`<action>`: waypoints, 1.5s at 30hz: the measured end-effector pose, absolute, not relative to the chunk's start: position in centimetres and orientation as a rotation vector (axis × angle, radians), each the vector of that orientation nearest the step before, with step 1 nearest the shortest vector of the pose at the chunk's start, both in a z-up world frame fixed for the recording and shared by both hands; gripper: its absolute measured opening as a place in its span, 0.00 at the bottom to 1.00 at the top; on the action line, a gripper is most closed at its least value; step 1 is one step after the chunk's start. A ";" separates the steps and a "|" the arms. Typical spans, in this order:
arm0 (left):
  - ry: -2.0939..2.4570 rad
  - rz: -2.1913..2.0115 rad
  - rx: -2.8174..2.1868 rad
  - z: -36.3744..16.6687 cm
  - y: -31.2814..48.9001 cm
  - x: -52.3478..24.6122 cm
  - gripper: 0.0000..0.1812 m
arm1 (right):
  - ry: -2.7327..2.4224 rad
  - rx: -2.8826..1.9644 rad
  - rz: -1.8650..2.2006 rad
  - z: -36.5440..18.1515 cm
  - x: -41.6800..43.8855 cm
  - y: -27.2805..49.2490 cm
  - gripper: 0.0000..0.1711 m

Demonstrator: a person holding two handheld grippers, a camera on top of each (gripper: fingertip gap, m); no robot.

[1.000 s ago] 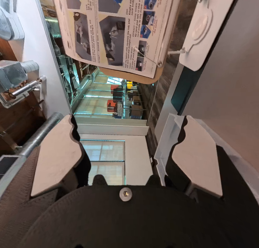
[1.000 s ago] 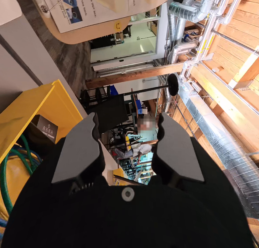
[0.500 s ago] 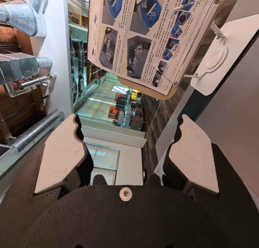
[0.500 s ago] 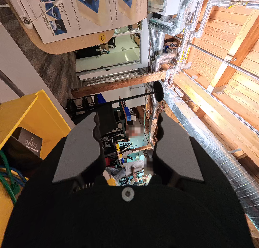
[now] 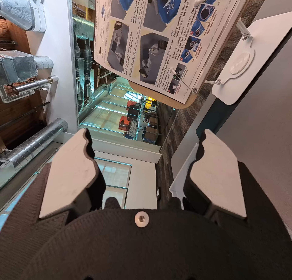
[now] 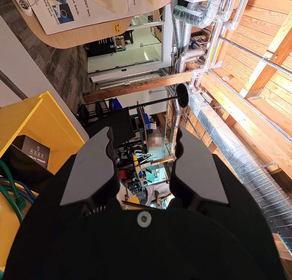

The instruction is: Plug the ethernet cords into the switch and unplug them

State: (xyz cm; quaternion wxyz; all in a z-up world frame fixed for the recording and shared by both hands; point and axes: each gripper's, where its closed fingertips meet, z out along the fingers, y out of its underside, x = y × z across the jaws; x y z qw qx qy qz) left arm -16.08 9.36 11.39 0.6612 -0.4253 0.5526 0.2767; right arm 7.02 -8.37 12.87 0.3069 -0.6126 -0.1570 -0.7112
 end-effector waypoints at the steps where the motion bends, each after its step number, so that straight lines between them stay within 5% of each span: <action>1: 1.253 0.627 -0.960 11.3 9.4 -16.0 0.70 | -0.416 -1.625 -1.878 12.8 7.1 -8.4 0.45; 33: 1.303 0.726 -0.939 11.2 9.4 -16.0 0.70 | -0.480 -1.740 -1.806 12.8 7.0 -8.1 0.43; 45: 1.274 1.125 -0.743 20.0 8.4 -15.4 0.69 | -0.290 -1.998 -1.849 16.1 8.4 -9.4 0.44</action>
